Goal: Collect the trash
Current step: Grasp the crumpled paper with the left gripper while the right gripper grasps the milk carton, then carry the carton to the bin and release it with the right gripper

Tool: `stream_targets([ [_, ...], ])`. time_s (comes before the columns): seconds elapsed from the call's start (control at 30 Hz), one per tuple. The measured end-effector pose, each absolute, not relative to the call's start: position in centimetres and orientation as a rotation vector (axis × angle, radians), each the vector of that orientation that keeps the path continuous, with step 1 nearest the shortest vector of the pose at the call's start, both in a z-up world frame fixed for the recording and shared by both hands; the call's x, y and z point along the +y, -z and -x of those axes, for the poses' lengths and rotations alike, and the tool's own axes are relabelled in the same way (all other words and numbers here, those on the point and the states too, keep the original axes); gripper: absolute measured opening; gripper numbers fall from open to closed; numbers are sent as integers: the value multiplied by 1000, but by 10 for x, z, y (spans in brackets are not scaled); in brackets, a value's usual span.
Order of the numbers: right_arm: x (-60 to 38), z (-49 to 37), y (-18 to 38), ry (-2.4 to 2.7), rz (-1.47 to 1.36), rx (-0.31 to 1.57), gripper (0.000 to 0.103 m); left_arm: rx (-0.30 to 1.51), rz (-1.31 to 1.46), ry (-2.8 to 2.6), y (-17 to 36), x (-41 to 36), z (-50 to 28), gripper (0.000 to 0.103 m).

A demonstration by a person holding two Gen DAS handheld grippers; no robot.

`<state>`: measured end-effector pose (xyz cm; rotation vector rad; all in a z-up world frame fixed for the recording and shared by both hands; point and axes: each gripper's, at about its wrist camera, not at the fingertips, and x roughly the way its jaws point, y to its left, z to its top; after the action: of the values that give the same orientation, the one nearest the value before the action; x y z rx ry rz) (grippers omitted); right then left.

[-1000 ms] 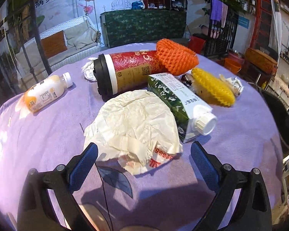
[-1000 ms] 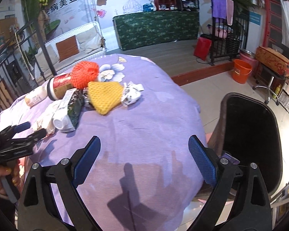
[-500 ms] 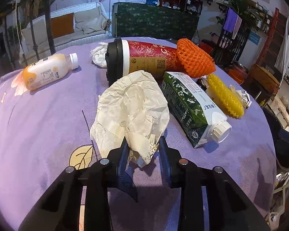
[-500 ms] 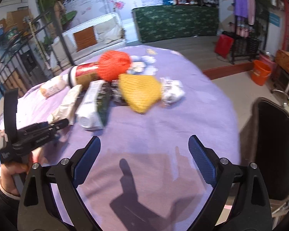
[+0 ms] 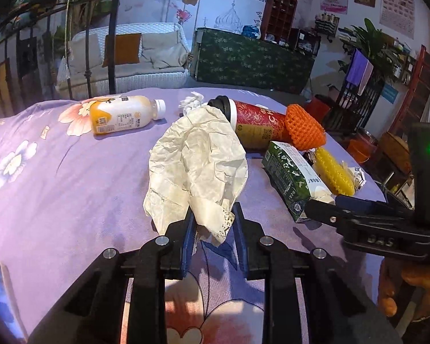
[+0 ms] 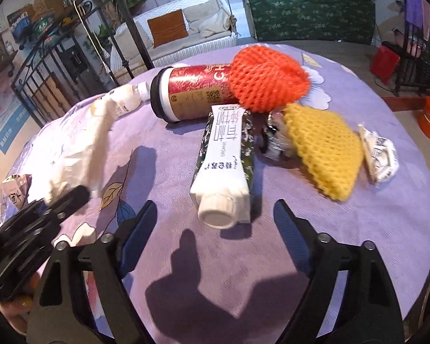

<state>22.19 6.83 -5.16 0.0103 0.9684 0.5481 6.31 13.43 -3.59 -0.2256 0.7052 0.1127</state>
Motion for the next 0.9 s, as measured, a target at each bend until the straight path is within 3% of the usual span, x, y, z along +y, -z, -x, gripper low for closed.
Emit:
stream_targets([
  [0.1,78,-233,59,-537,-13,1008,72,698,228,-137,35,138,-58,24],
  [0.23,89,-249,67,-489,16,1042,54,705,250,-130,40,142,-56,24],
  [0.9,53,-190,37,-601,-61,931,52,682,232,-35,32,115,-52,24],
])
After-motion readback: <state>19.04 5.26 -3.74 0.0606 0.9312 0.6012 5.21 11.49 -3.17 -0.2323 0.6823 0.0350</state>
